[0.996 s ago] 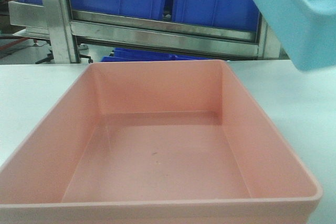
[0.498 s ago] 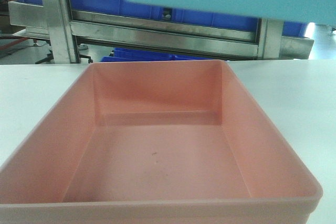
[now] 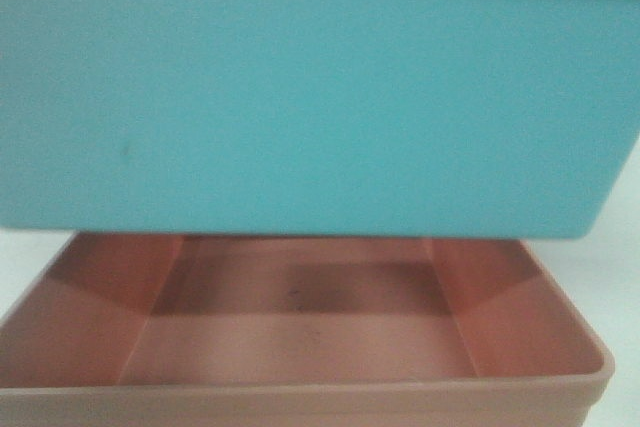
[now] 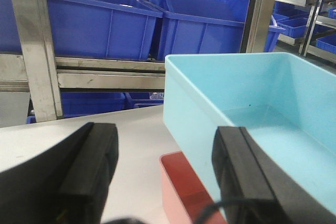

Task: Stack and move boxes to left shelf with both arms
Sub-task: 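Lift the light-blue box with the right gripper over the pink box, then lower the light-blue box into the pink box and open the right gripper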

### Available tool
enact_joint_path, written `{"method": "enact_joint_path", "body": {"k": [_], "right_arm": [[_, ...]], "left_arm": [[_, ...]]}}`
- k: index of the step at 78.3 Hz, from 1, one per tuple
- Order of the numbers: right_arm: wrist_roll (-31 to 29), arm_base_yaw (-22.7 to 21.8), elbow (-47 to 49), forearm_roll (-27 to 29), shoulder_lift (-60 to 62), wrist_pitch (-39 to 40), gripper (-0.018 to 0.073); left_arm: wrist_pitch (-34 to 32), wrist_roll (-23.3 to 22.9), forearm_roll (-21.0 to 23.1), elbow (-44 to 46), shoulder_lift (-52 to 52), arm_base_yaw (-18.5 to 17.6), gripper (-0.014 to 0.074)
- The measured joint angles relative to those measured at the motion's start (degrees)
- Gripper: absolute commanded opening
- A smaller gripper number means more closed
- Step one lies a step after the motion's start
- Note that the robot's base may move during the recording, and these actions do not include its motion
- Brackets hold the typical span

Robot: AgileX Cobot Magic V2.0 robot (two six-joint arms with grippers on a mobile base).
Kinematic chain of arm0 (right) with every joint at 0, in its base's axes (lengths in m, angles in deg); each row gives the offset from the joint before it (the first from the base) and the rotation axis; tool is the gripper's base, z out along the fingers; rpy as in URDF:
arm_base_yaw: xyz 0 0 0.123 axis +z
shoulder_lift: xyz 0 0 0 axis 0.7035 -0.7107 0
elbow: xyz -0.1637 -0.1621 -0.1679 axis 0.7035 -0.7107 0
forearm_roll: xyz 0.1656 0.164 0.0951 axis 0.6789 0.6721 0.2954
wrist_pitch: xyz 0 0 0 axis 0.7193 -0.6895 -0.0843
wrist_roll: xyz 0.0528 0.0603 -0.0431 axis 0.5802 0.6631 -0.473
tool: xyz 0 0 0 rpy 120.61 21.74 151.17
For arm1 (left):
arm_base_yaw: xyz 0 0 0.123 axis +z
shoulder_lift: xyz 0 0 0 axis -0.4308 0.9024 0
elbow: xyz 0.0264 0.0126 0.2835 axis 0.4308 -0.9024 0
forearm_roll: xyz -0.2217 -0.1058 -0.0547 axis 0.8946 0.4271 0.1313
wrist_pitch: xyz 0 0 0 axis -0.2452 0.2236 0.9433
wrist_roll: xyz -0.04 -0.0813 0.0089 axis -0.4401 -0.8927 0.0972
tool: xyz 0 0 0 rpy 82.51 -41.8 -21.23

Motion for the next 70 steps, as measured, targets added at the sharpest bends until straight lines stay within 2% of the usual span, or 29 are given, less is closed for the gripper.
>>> {"method": "enact_joint_path", "body": {"k": [18,70], "right_arm": [[2.9,3.0,-3.7,-1.4,0.4,3.9,0.0057],[3.1,3.2,-8.3,-2.1,0.4,6.3,0.0057]], "left_arm": [[0.0,0.0,0.0,0.0,0.0,0.0,0.0314],[0.0,0.0,0.0,0.0,0.0,0.0,0.0314]]}}
